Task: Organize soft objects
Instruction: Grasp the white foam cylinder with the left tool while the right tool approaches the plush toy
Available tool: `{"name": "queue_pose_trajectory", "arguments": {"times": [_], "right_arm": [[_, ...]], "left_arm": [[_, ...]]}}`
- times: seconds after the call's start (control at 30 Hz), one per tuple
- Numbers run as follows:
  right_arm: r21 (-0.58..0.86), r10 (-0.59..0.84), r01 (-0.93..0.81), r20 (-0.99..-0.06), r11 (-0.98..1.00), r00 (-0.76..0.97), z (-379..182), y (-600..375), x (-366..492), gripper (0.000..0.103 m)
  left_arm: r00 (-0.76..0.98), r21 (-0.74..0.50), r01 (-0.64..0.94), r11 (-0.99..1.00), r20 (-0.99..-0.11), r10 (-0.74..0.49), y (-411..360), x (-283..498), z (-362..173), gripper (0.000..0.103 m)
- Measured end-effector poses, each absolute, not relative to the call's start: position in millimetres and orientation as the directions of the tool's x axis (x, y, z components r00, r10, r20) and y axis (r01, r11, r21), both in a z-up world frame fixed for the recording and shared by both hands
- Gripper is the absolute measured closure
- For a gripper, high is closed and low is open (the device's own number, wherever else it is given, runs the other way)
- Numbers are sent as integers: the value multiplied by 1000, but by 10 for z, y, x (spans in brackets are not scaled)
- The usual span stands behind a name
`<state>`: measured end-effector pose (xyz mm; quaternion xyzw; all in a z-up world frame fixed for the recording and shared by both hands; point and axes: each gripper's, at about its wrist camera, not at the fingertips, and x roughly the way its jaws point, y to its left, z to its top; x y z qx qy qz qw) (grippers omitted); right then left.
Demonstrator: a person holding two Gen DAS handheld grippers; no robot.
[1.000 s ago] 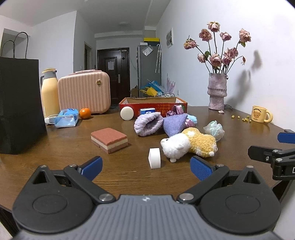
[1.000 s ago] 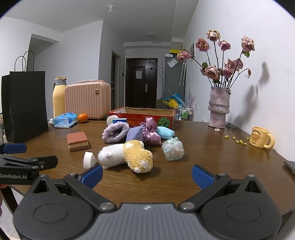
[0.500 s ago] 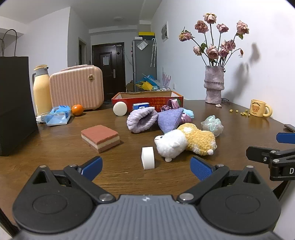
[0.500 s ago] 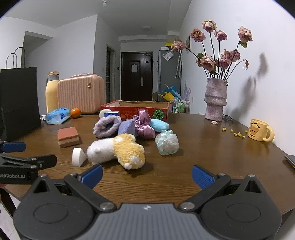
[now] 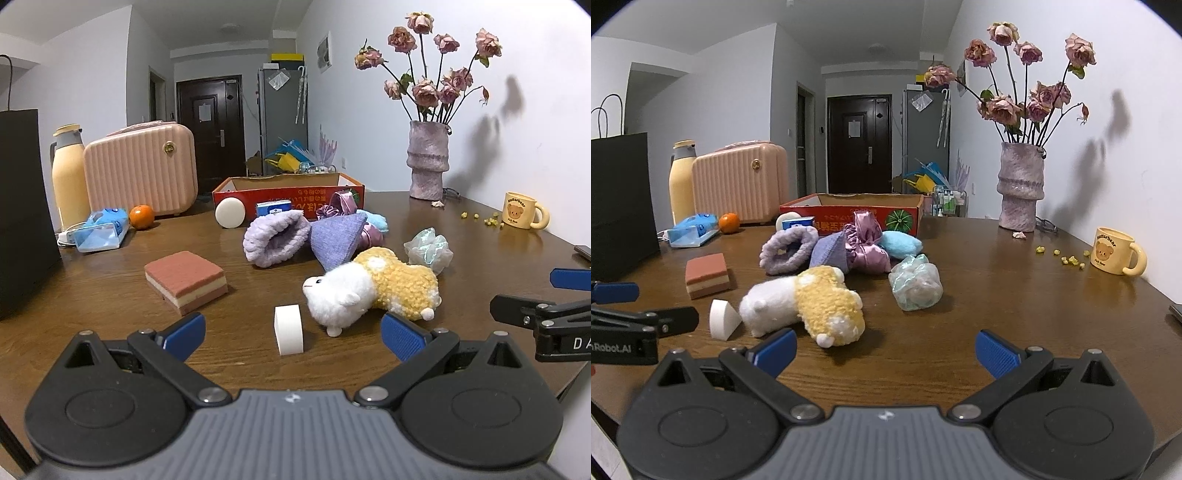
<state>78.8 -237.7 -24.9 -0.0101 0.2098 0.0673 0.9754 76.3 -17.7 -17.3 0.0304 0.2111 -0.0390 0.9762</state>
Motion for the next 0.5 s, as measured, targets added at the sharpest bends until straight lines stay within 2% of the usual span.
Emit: {"name": "queue_pose_trajectory", "arguments": {"times": [0.5], "right_arm": [[23, 135, -139, -428, 990, 894, -326, -2442, 1206, 0]], "left_arm": [[874, 60, 61, 996, -485, -24, -208, 1256, -240, 0]]}}
